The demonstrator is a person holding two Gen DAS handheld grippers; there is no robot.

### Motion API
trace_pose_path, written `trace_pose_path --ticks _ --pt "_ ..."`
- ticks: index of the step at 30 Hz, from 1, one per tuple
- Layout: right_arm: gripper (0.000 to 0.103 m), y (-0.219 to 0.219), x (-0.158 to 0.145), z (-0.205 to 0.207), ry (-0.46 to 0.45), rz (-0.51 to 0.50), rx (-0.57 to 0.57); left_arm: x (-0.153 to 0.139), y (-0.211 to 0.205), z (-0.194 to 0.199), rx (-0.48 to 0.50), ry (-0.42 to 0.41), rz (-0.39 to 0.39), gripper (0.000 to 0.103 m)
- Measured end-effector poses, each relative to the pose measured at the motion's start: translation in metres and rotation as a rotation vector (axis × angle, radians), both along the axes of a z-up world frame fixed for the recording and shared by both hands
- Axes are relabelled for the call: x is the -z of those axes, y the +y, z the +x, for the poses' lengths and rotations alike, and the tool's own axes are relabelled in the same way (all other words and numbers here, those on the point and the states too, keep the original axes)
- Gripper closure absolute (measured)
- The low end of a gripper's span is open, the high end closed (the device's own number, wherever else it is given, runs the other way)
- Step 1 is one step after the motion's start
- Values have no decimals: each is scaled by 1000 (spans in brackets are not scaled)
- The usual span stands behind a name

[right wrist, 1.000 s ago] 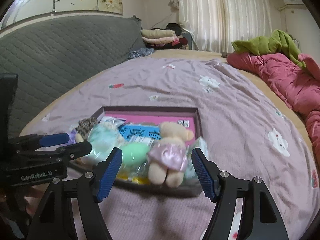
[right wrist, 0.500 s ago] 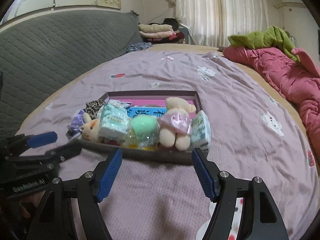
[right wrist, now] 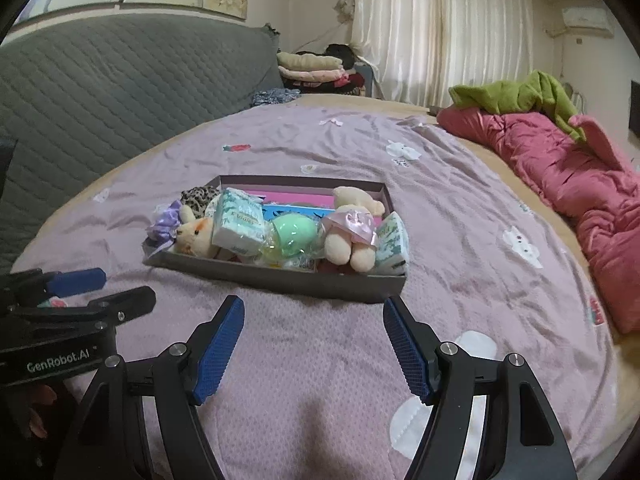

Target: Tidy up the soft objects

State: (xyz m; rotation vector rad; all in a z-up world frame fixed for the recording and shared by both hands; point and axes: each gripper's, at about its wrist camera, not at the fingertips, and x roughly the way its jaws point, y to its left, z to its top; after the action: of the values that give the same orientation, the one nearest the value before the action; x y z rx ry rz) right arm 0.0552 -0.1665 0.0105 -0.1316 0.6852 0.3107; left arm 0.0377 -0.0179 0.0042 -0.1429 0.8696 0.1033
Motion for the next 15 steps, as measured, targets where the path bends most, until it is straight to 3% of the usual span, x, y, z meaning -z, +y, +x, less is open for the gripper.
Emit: trace_pose_path --ticks 15 --pt "29 8 -8 -31 -31 5 -9 10 -1 -21 22 24 -4 36"
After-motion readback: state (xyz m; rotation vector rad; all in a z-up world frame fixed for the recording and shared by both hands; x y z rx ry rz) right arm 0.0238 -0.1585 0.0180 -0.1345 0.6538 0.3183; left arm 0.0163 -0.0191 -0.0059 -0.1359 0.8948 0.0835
